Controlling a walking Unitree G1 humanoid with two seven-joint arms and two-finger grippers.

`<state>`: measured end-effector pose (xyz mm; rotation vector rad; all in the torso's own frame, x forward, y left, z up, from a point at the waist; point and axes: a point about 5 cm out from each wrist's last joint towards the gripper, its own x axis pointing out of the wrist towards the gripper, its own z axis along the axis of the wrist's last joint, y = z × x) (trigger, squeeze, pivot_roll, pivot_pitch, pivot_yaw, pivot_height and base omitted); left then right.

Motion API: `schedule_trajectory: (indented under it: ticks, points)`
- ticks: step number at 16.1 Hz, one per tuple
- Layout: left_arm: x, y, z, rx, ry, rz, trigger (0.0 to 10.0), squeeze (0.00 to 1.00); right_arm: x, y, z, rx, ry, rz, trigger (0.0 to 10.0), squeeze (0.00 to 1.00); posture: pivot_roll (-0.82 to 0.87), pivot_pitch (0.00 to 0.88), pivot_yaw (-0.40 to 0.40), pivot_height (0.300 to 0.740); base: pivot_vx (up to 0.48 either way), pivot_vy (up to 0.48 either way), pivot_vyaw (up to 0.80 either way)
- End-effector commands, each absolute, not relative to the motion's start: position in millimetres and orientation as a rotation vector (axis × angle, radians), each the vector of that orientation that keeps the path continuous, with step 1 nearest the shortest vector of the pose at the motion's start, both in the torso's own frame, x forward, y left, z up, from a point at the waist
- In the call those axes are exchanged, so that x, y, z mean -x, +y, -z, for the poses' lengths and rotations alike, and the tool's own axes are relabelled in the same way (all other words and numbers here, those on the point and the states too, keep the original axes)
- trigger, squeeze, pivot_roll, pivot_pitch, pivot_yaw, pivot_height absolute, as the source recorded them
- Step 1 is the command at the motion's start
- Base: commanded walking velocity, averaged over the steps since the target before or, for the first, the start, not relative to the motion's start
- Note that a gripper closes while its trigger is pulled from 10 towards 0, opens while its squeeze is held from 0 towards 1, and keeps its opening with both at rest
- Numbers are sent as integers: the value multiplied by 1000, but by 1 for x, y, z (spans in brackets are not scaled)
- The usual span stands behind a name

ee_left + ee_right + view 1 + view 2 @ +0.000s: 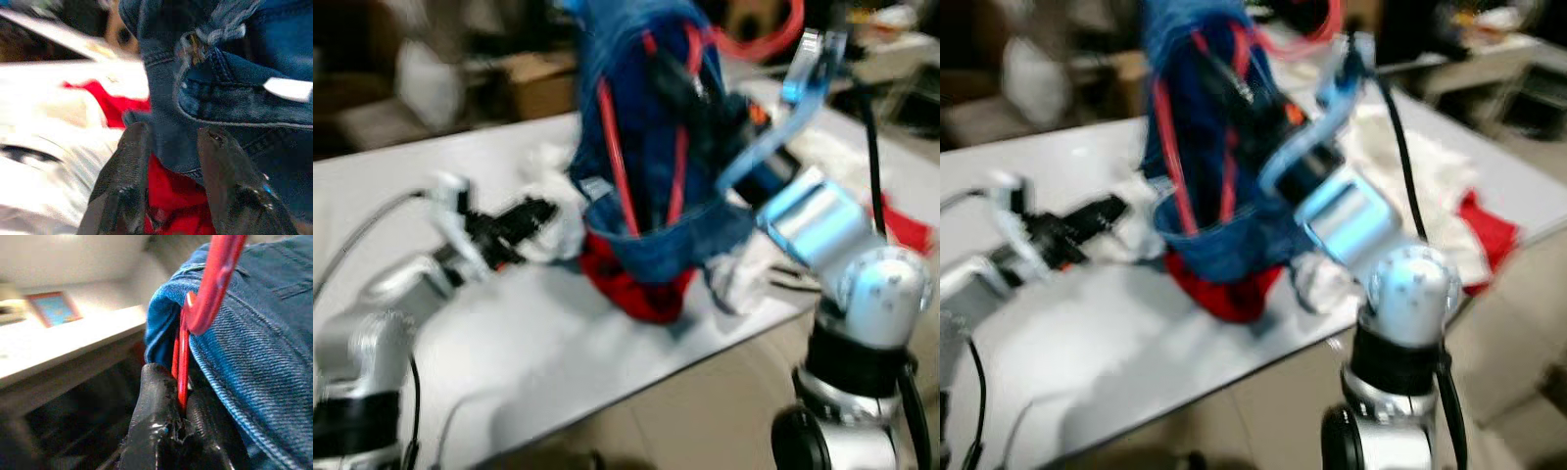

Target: Hang hanger

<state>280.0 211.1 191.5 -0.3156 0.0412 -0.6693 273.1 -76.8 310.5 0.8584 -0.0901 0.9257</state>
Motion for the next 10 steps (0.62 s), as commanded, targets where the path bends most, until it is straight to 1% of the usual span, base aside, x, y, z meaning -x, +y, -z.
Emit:
schedule_trajectory:
  ticks: [1, 3, 6, 8, 10]
  points:
    - [-274, 213, -201, 342, 3, 697, 10000, 1000, -269, -75, -319, -877, -115, -978, 10000, 0, -101, 0, 9, 740, 0, 0, 738]
    - [-264, 218, -208, 380, -18, 755, 10000, 1000, -267, -71, -325, -908, -129, -1027, 10000, 0, -86, 0, 2, 740, 0, 0, 741]
    - [-263, 222, -211, 347, -17, 731, 10000, 1000, -267, -68, -329, -938, -130, -1078, 10000, 0, -73, 0, 0, 740, 0, 0, 733]
    - [-262, 224, -213, 355, -23, 730, 10000, 1000, -268, -67, -330, -957, -120, -1090, 10000, 0, -71, 0, 1, 740, 0, 0, 738]
    - [-257, 222, -217, 351, -23, 758, 10000, 1000, -269, -66, -307, -919, 11, -1048, 10000, 0, -65, 0, 3, 740, 0, 0, 734]
